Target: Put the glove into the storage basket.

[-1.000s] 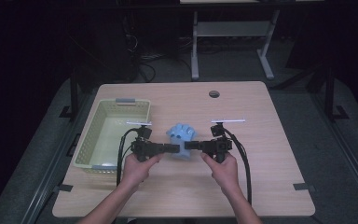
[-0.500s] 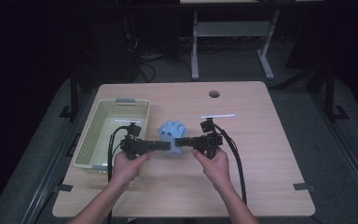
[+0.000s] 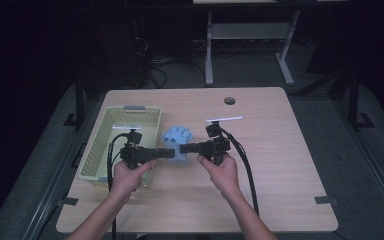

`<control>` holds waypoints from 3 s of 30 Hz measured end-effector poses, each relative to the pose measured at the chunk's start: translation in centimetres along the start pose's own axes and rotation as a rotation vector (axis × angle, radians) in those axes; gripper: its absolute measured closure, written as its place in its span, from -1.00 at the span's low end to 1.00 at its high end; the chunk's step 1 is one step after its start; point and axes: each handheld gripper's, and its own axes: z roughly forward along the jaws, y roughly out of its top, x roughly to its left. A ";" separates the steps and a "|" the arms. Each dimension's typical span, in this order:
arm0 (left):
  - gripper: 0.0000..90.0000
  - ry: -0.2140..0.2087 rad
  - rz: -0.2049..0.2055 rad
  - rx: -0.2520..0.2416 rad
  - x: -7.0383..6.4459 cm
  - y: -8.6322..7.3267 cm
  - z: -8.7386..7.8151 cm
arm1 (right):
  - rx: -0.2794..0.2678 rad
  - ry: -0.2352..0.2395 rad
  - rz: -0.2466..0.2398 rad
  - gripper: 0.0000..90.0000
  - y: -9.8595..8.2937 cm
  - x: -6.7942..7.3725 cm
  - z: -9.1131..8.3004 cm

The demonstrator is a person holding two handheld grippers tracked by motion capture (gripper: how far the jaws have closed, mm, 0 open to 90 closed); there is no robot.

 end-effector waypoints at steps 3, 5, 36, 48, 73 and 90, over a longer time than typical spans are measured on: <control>0.55 0.005 -0.007 -0.006 0.2 0.0 -0.5 | 0.007 0.001 -0.006 0.74 0.3 0.4 0.5; 0.55 0.007 -0.006 -0.009 0.4 0.1 -0.9 | 0.008 0.006 -0.010 0.74 0.5 0.5 0.8; 0.56 0.018 -0.057 -0.066 3.7 -0.6 -6.3 | 0.042 0.070 -0.057 0.73 2.5 2.8 6.4; 0.57 0.010 -0.089 -0.060 5.5 -0.8 -8.7 | 0.060 0.098 -0.047 0.73 2.7 3.7 9.1; 0.59 0.111 -0.139 0.014 8.8 -1.3 -10.9 | 0.149 0.092 -0.015 0.70 3.0 3.3 15.0; 0.59 0.181 -0.144 0.068 9.1 -1.2 -10.1 | 0.190 0.044 -0.013 0.65 2.8 2.5 16.0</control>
